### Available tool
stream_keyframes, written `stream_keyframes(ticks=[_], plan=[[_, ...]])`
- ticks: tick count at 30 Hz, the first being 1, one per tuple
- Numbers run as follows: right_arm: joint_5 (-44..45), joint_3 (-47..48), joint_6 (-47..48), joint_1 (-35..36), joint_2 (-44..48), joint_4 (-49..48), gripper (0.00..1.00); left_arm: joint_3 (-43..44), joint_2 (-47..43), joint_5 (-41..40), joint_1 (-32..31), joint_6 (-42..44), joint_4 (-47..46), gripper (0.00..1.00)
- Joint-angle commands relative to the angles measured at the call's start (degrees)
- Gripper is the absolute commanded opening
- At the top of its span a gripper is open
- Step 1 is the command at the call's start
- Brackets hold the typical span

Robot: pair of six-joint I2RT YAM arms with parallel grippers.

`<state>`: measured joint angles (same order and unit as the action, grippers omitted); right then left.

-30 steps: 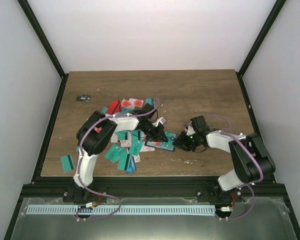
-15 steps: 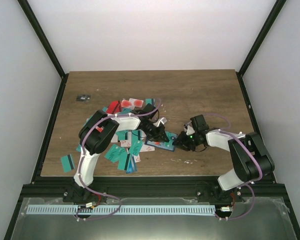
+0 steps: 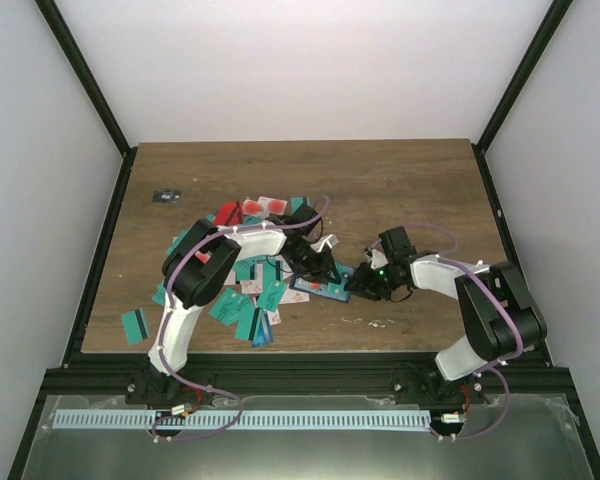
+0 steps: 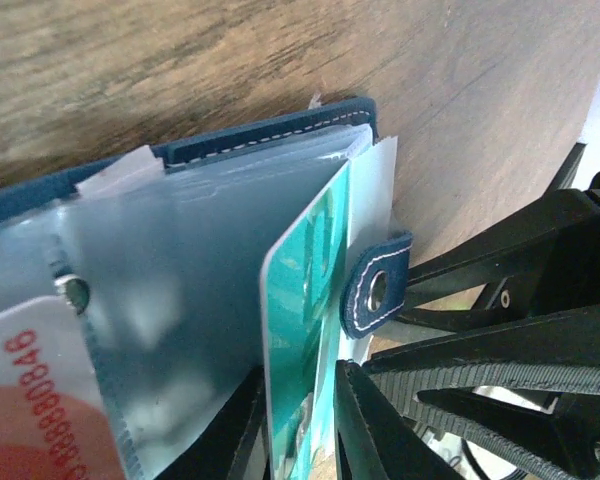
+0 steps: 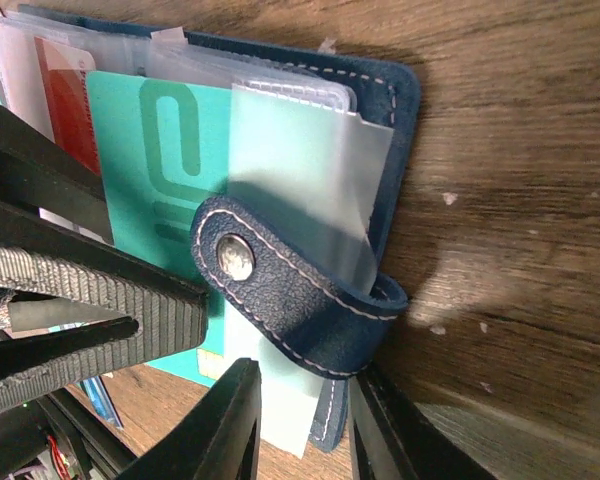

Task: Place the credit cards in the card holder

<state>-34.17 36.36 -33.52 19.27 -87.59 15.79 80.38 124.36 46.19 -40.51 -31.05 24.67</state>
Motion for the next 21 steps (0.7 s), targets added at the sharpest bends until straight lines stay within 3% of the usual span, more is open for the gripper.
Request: stream_keyframes(ticks=[1,21], plan=[[1.2,2.8,2.8,0.2,0.1,0.7,0.27,0.3,1.8,-4.7,-1.8,1.8,5.2,0.23],[5.7,3.3,3.6,0.1,10.2,7.8,0.33,9.2,-2.2,-9.9,-1.7,4.9,22.6,0.64]])
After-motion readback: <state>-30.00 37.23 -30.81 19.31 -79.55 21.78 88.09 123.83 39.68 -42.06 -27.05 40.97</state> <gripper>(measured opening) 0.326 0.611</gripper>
